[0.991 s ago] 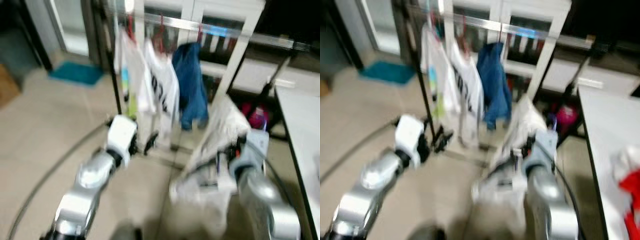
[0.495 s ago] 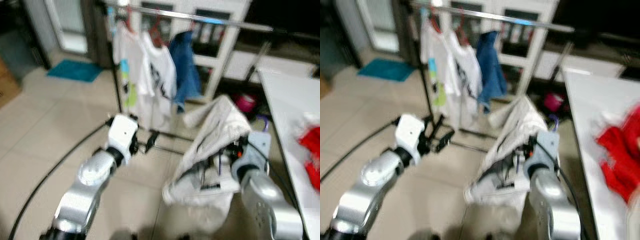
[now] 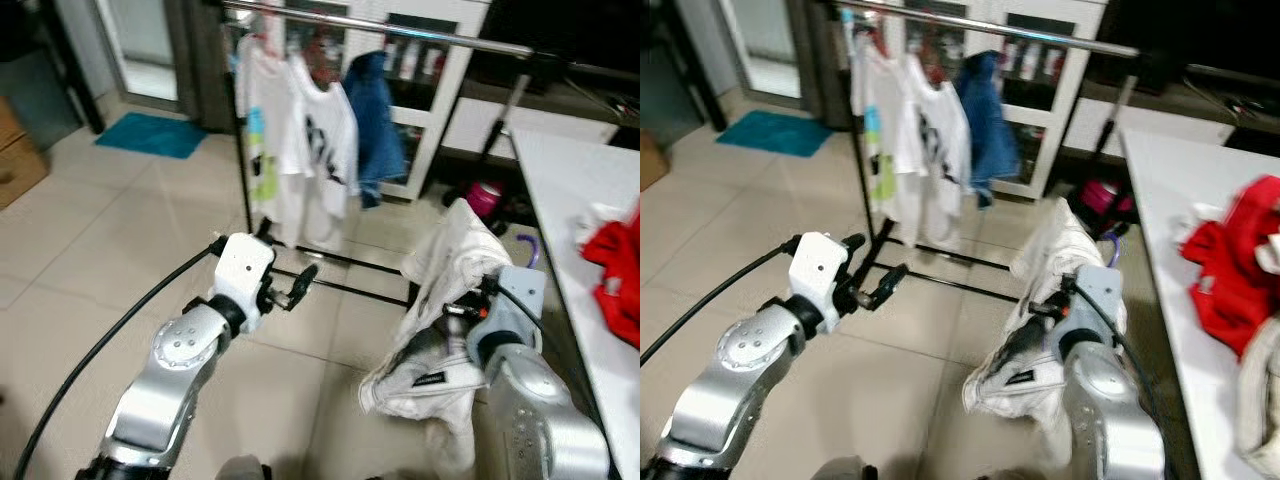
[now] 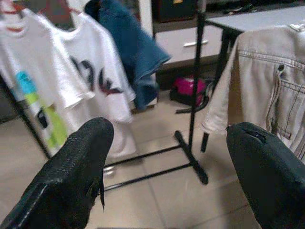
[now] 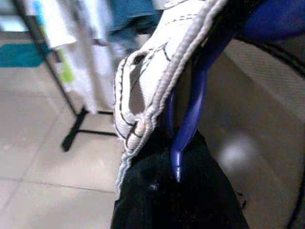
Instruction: Hang hanger
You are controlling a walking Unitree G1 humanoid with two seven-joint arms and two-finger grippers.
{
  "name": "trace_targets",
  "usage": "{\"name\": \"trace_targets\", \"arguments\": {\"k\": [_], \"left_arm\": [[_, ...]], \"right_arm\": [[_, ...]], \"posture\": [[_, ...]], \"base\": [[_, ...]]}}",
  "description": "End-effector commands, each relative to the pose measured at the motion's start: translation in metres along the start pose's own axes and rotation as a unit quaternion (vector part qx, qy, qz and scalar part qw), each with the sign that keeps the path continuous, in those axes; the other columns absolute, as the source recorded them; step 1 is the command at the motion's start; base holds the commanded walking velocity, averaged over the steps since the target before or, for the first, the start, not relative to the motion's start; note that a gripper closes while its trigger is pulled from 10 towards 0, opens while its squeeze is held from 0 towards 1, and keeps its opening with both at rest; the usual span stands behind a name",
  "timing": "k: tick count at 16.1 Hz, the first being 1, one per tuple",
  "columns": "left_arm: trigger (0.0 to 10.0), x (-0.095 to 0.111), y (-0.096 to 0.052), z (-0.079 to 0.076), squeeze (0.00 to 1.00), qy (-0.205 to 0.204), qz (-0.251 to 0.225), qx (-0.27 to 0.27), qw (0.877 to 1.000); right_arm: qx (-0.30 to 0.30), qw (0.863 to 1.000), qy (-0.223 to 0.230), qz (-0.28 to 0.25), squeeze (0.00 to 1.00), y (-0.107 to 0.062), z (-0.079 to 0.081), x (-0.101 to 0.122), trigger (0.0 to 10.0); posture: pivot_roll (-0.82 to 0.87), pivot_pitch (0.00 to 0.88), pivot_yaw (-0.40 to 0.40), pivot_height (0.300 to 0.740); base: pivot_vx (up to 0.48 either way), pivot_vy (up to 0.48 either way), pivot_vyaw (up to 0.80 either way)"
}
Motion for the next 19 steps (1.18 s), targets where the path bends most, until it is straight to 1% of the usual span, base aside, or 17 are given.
{"name": "trace_targets", "arguments": {"k": [1, 9, 10, 13, 15, 17, 19], "left_arm": [[10.0, 0.0042, 0.0006, -0.0031, 0.0, 0.001, -0.007, -0.007, 1.0], [10.0, 0.0043, 0.0004, -0.0037, 0.0, 0.0, -0.006, -0.008, 1.0], [10.0, 0.0057, 0.0004, -0.0039, 0.0, 0.017, -0.007, -0.008, 1.0], [10.0, 0.0053, 0.0006, -0.0046, 0.0, 0.033, -0.002, -0.011, 0.999], [10.0, 0.0053, 0.0004, -0.0019, 0.0, 0.01, -0.004, -0.001, 1.0], [10.0, 0.0057, 0.0014, -0.0006, 0.0, 0.016, -0.002, 0.002, 1.0], [10.0, 0.0079, 0.003, -0.0001, 0.0, 0.028, -0.005, 0.006, 1.0]], "right_arm": [[-0.002, 0.999, -0.002, -0.036, 0.0, -0.0022, -0.0026, 0.0144, 10.0], [0.003, 0.999, -0.007, -0.035, 0.0, -0.0015, -0.0012, 0.0145, 10.0], [0.003, 0.999, -0.007, -0.035, 0.0, -0.0015, -0.001, 0.0147, 10.0], [0.004, 0.999, -0.006, -0.035, 0.0, -0.0013, -0.0003, 0.0151, 10.0], [0.007, 0.999, -0.006, -0.034, 0.0, -0.001, 0.0003, 0.0147, 10.0], [0.017, 0.999, -0.008, -0.036, 0.0, 0.0, 0.0012, 0.0158, 10.0], [0.044, 0.997, -0.018, -0.054, 0.0, -0.0005, 0.0039, 0.0222, 10.0]], "posture": [[0.04, 0.056, -0.069, 0.74], [0.04, 0.055, -0.07, 0.74], [0.05, 0.053, -0.072, 0.74], [0.05, 0.055, -0.07, 0.74], [0.05, 0.055, -0.068, 0.74], [0.05, 0.054, -0.068, 0.74], [0.05, 0.054, -0.071, 0.74]], "base": [[0.0, 0.352, 0.0], [0.0, 0.333, 0.0], [0.0, 0.0, 0.0], [0.0, -0.415, 0.0], [0.0, 0.0, 0.0], [0.0, 0.0, 0.0], [0.0, 0.0, 0.0]]}}
Point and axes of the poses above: a point about 5 cm out from each wrist's last joint towards the gripper, its own y axis pointing out of the wrist towards the gripper, its own x axis along the axis of the wrist's last joint, z = x × y, the point moved 1 cm from there along y, pointing out of the wrist towards the gripper, and after that the axes turned 14 degrees about -y, right-handed, at the moved point
